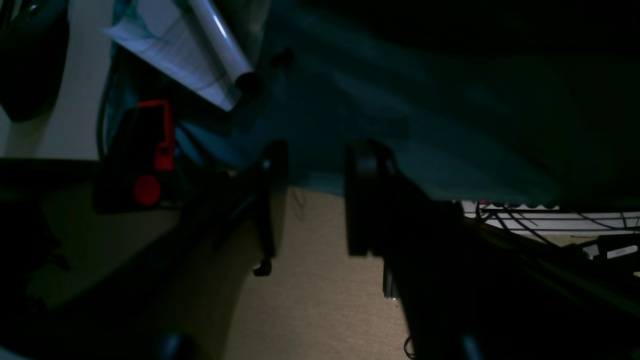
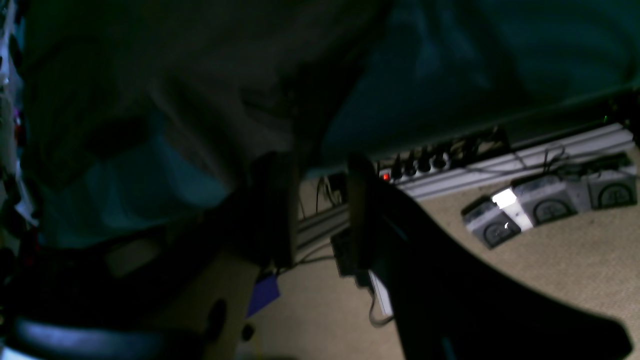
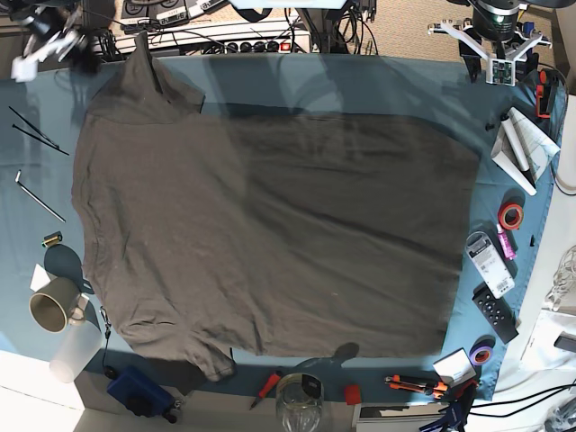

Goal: Fold the T-shirt properly
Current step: 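Lower the right gripper to the shirt's shoulder corner and pinch it, then lower the left gripper to the other shoulder corner and pinch it, then pull both shoulder corners apart to stretch the shirt flat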

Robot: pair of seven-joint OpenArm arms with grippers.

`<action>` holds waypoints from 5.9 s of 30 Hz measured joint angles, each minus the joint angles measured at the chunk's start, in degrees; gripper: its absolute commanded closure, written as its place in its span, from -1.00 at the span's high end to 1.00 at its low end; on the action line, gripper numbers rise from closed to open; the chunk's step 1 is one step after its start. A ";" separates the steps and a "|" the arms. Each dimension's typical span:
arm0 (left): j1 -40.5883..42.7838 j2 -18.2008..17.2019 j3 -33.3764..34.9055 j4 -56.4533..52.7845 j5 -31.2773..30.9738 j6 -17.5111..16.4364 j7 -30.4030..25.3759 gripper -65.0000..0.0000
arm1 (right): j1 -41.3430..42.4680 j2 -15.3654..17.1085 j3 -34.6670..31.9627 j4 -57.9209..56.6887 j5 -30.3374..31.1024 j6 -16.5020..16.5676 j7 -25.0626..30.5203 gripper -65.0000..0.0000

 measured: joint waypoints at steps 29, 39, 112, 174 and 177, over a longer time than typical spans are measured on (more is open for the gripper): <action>-19.58 0.02 0.04 -11.45 -9.49 -1.51 2.95 0.09 | 1.70 0.02 0.00 0.04 -0.68 2.78 0.85 -0.31; -23.76 1.46 0.00 -15.91 -14.45 -1.51 5.05 0.02 | 1.68 0.04 0.00 0.04 -2.05 2.78 1.51 -0.31; -26.34 3.19 -0.04 -17.70 -17.75 3.15 4.66 -0.20 | 7.76 -5.01 -13.46 -7.78 -6.45 2.73 14.34 -0.31; -24.33 7.48 -0.04 -17.16 -15.96 2.34 8.09 -1.00 | 2.14 -3.32 -4.72 3.37 -8.55 1.44 6.43 -1.00; -22.18 7.45 -0.04 -15.85 -16.00 2.36 8.11 -1.00 | 0.50 -3.32 -4.70 3.39 -8.24 1.44 6.45 -1.00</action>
